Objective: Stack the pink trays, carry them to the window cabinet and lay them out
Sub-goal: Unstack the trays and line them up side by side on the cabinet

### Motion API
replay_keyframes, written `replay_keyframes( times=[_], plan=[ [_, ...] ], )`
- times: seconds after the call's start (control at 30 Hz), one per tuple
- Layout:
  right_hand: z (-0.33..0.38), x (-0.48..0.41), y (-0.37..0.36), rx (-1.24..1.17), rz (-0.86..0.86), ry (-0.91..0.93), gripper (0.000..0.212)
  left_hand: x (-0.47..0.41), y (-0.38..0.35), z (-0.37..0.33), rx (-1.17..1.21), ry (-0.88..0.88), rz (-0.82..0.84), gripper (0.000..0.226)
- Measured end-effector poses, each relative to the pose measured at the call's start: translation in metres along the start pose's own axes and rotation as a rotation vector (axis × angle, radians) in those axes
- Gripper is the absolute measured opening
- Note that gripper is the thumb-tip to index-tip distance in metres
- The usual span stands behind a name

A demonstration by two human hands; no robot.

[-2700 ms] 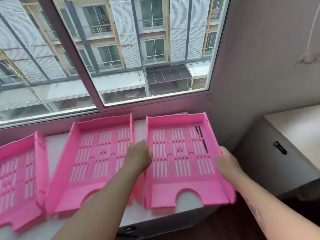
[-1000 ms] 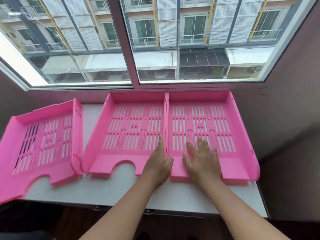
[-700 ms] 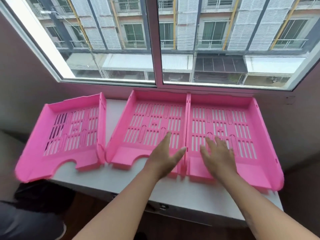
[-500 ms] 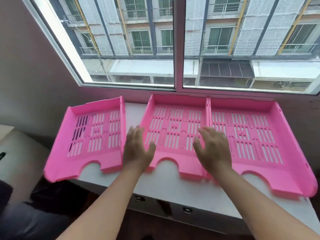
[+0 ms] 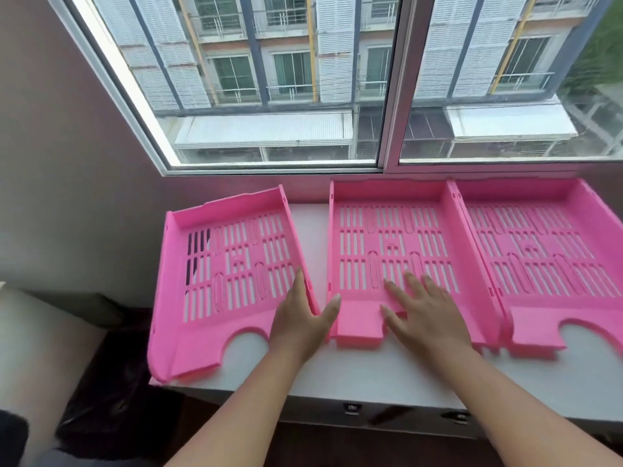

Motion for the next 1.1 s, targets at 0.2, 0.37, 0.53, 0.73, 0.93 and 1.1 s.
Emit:
replay_keyframes(
  times=[0.2,0.37,0.53,0.73,0.93,1.1],
  plan=[
    [0.002,-0.002,-0.001,0.057,0.01,-0.02,0.075,-0.018,-0.006,-0.008,-0.137,-0.103,0.069,0.1],
    [0.002,0.003,-0.003,0.084,0.001,-0.032,0.074,-0.016,-0.013,-0.012,-0.228,-0.229,0.118,0.096],
    [0.001,0.002,-0.001,0.101,0.006,-0.039,0.075,-0.018,-0.012,-0.021,-0.254,-0.272,0.079,0.085],
    [0.009,0.004,0.01,0.04,-0.065,-0.018,0.075,-0.013,-0.003,-0.022,-0.235,-0.279,0.0,0.08],
    [-0.041,0.05,0.069,0.055,-0.646,-0.202,0.049,0.009,0.0,-0.015,-0.206,-0.255,-0.194,0.077],
    [-0.093,0.072,0.046,-0.286,-0.494,-0.396,0.066,0.011,-0.006,-0.011,-0.227,-0.145,-0.221,0.071]
  ],
)
Point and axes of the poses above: each hand's wrist, its own x-axis away from the middle knuckle, its own y-axis out of the back of the hand, z = x × y, the point moved 9 cm from there along -x, towards the middle knuckle, and after that the axes turned 13 degrees about y, right-handed, at the moved point
